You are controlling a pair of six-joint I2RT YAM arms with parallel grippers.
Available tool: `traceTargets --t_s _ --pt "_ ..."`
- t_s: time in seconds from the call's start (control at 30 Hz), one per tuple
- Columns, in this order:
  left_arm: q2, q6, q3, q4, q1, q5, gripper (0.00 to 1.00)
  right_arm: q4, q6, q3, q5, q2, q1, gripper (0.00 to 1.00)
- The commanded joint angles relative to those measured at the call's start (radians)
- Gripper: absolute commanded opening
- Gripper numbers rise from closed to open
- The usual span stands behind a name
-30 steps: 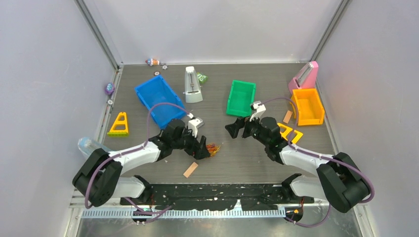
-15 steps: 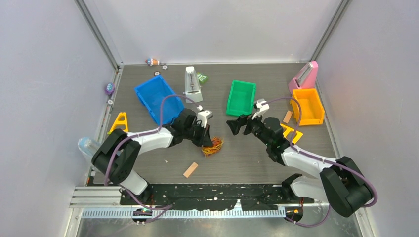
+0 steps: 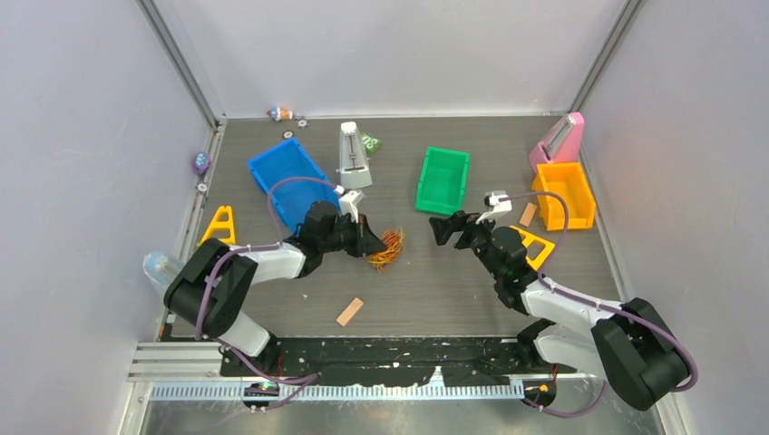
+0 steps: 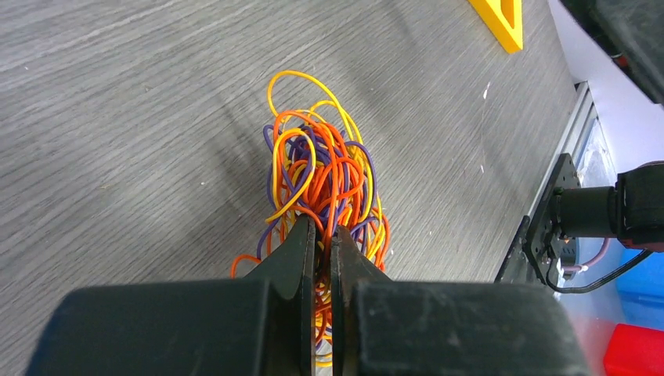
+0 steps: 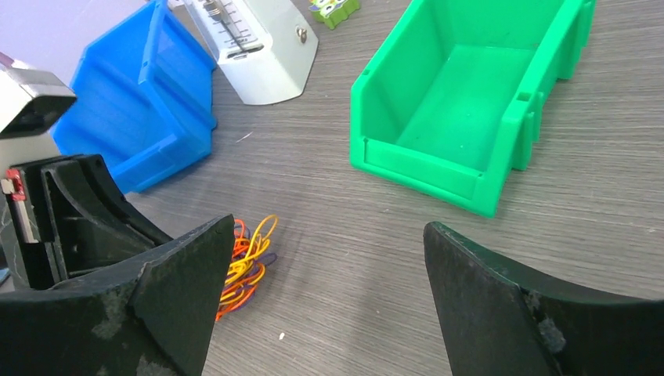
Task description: Untangle the cables
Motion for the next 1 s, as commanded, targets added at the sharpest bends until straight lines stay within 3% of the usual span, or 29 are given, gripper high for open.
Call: traceTargets --t_s 0.0,0.2,0.37,0.57,0.77,0.83,0.97 --pt "-0.085 0.008 -0.003 0.119 -0.002 -0.032 0.00 0.045 -0.021 0.062 -0.138 0.053 0.002 0.96" --pt "-0.050 -0.014 0.014 0.138 -0.002 0.002 0.00 0.120 0.008 0.126 -0.356 0.227 0.001 1.00" --pt "-0.039 -0.026 0.016 0.161 -0.002 0.032 0.00 0.148 0.054 0.178 -0.438 0.342 0.003 0.98" --pt "-0.052 -0.028 0.005 0.193 -0.001 0.052 0.00 0.153 0.094 0.224 -0.501 0.435 0.007 0.89" --pt "-0.048 -0.064 -0.019 0.305 -0.001 0.107 0.00 0.325 0.160 0.216 -0.619 0.493 0.025 0.81" --pt "-0.051 -0.079 -0.034 0.356 -0.002 0.117 0.00 0.353 0.163 0.218 -0.643 0.496 0.038 0.74" --pt "-0.086 -0.076 -0.072 0.400 -0.002 0.089 0.00 0.381 0.163 0.203 -0.633 0.478 0.045 0.39"
